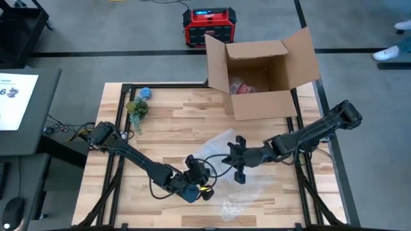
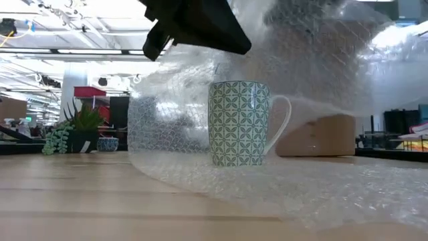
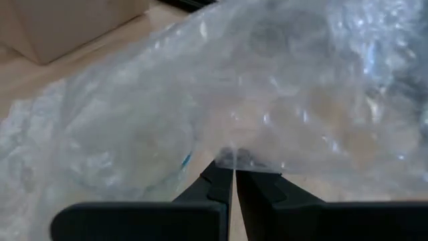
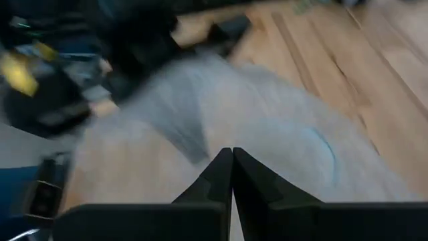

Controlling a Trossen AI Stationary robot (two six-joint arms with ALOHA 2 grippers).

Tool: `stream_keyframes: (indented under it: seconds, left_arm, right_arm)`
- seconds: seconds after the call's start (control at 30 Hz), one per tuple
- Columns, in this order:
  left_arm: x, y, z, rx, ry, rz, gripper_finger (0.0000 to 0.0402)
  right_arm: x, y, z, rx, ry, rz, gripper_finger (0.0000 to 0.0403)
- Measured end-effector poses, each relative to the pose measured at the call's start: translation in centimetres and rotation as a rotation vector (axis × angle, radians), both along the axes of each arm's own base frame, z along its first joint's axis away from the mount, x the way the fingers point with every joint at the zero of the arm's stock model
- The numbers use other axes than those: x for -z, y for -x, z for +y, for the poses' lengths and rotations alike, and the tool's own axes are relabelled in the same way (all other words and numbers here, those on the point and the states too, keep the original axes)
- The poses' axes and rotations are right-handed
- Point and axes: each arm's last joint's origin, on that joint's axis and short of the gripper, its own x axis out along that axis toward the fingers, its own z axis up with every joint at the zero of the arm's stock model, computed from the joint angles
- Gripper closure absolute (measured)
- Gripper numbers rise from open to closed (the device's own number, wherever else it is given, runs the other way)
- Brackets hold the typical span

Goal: Wrap mug
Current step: Wrap the white patterned mug in the bubble wrap

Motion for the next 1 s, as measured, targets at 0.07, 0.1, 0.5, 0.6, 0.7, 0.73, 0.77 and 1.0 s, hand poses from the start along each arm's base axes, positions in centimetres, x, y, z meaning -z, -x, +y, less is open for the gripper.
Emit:
stream_keyframes:
  seconds: [0.07,0.1,0.5,0.6,0.7,0.73,0.77,1.0]
  left_arm:
    - [0.0,0.0,0.0,-0.002,0.005,-0.003,0.0402]
    - [0.0,0.0,-0.1,-0.001,0.006,-0.003,0.0402]
    - [-2.3,2.6,-1.1,0.044,-0.003,0.024,0.0402]
    - [-2.7,2.8,-0.9,0.034,-0.014,0.017,0.0402]
    - [-2.8,2.6,-0.7,0.034,-0.031,0.018,0.0402]
    - [-2.8,2.6,-0.6,0.035,-0.037,0.020,0.0402]
    - [-2.8,2.5,-0.5,0.034,-0.039,0.021,0.0402]
    - [-2.7,2.2,0.4,-0.008,-0.086,0.038,0.0402]
  right_arm:
    - [-0.2,-0.9,-0.3,-0.031,-0.007,-0.017,0.0403]
    - [0.2,-1.2,-0.5,-0.051,-0.012,-0.005,0.0403]
    - [8.1,-6.2,-4.1,-0.026,-0.031,0.219,0.0403]
    - [8.6,-7.0,-4.7,0.004,-0.033,0.253,0.0403]
    - [8.3,-7.8,-4.9,0.034,-0.039,0.321,0.0403]
    - [8.3,-8.0,-5.0,0.043,-0.039,0.353,0.0403]
    - [8.2,-8.3,-5.2,0.047,-0.040,0.381,0.0403]
    - [8.5,-9.5,-5.9,0.013,-0.038,0.536,0.0403]
